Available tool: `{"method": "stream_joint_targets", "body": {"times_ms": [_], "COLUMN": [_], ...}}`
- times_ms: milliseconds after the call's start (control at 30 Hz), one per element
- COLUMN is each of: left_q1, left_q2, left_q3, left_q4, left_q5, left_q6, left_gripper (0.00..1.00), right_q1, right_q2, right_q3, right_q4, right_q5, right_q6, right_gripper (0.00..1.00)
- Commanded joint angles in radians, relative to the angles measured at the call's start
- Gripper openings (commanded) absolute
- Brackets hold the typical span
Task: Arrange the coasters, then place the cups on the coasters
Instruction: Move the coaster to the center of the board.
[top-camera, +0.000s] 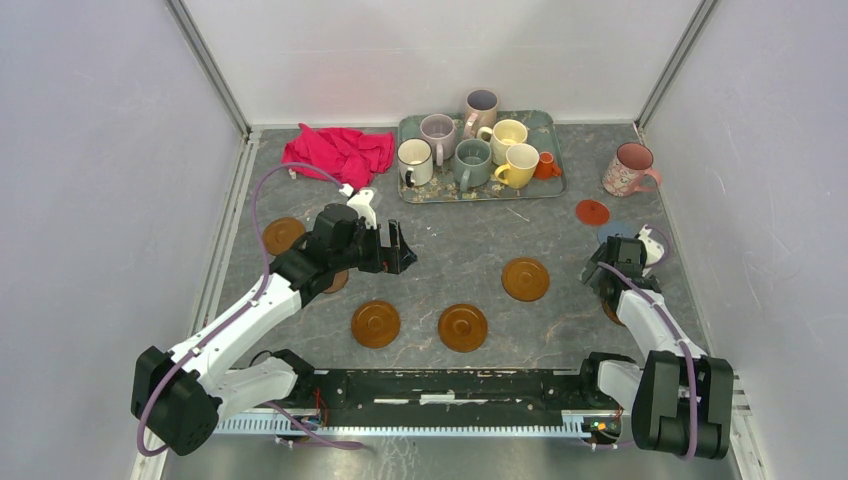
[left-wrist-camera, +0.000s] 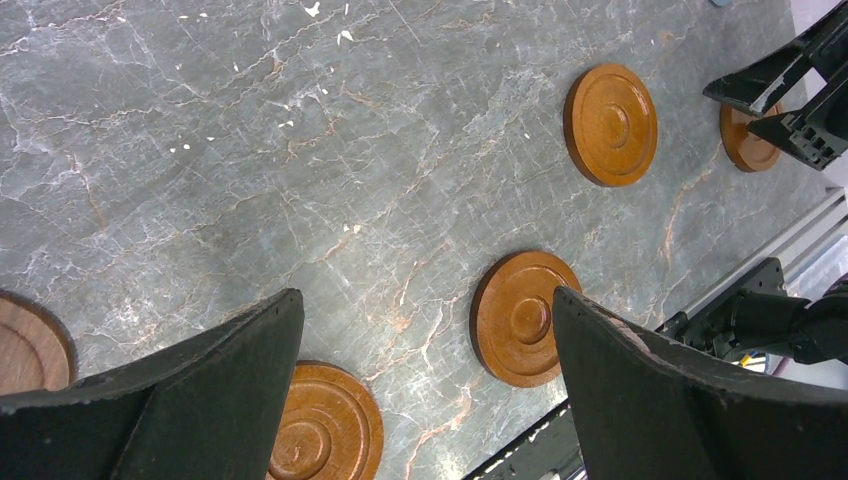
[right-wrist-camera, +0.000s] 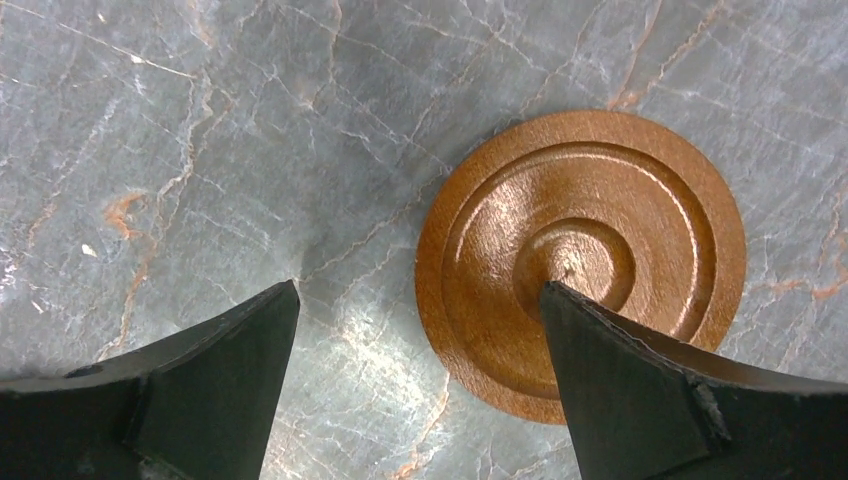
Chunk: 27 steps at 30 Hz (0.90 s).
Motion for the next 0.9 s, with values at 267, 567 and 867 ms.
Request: {"method": "stream_joint_targets", "body": {"times_ms": [267,567,867], "left_q1": [0.005,0.005,0.006], "left_q2": [0.003,0.002,-0.007], "left_q3": [0.000,0.002,0.006], "left_q4": [0.028,0.029,0.025], "left_q5": [-0.009,-0.003,-0.006], "left_q6": [0.042,0.040,0.043], "left_gripper": [1.00,1.00,1.00], "right_q1": [-0.056,-0.029,0.130], "right_q2": [0.042,0.070,0.216], "right_q3": [-0.005,0.003,0.135], "right_q4": [0.109,0.191,0.217], "right_q5": [-0.030,-0.309,-0.303], "right_q6": [-0.086,-0.151,-0.123], "right_gripper": [0.98,0.98,0.98]}}
